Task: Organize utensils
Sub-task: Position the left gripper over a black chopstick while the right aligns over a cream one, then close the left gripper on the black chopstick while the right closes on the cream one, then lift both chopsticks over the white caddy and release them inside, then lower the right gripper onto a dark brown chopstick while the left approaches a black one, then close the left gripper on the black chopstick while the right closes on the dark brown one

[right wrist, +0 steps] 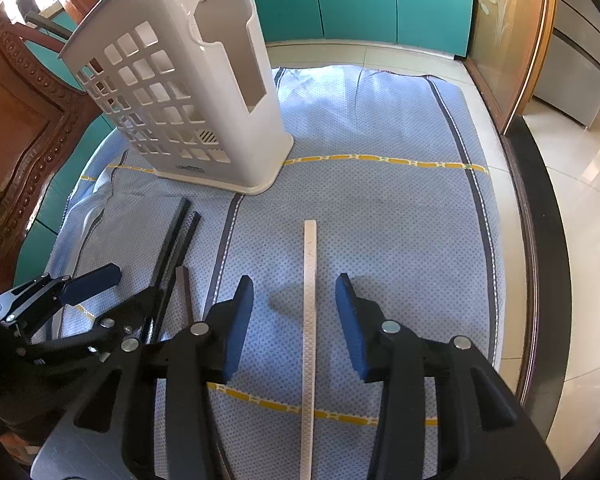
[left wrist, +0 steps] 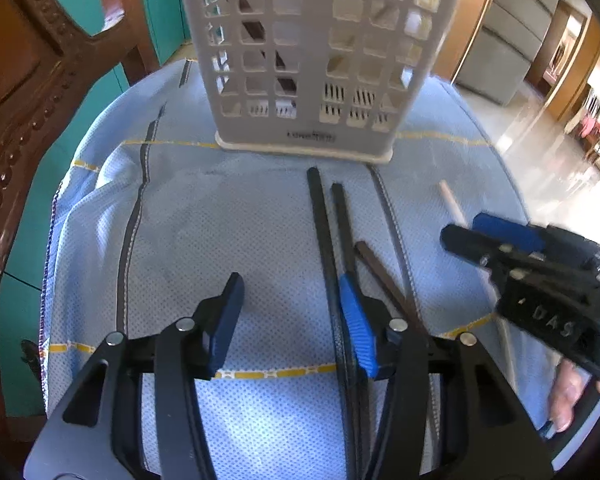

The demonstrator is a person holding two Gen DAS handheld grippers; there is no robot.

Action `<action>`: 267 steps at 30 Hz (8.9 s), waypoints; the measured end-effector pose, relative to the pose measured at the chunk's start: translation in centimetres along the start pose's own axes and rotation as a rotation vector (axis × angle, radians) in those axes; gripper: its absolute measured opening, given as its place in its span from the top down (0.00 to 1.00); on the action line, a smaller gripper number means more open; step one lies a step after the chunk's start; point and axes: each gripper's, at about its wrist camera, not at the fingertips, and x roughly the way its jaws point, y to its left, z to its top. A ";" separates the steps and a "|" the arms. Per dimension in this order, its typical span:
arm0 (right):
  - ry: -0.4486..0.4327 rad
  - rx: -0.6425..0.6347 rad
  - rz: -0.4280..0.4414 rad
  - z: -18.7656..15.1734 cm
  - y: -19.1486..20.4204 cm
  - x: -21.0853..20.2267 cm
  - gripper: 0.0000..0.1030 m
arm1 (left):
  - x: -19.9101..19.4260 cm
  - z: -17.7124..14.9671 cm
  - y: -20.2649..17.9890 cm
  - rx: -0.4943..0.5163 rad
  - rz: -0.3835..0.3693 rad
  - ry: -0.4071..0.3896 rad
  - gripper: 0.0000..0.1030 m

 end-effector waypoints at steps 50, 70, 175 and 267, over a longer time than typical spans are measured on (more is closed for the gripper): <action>-0.041 -0.143 -0.129 -1.1 1.7 0.2 0.56 | -1.2 0.8 1.6 0.022 0.075 0.041 0.86; -0.227 -0.149 0.059 0.3 1.6 -7.0 0.94 | -6.7 2.1 2.5 -0.035 -0.012 -0.126 0.94; 0.018 -0.122 -0.019 -1.0 1.7 -0.2 0.94 | -9.2 4.3 3.7 -0.073 0.070 -0.281 0.72; -0.026 -0.101 -0.159 0.0 1.0 1.0 0.53 | 0.4 3.5 1.3 0.059 0.117 0.003 0.67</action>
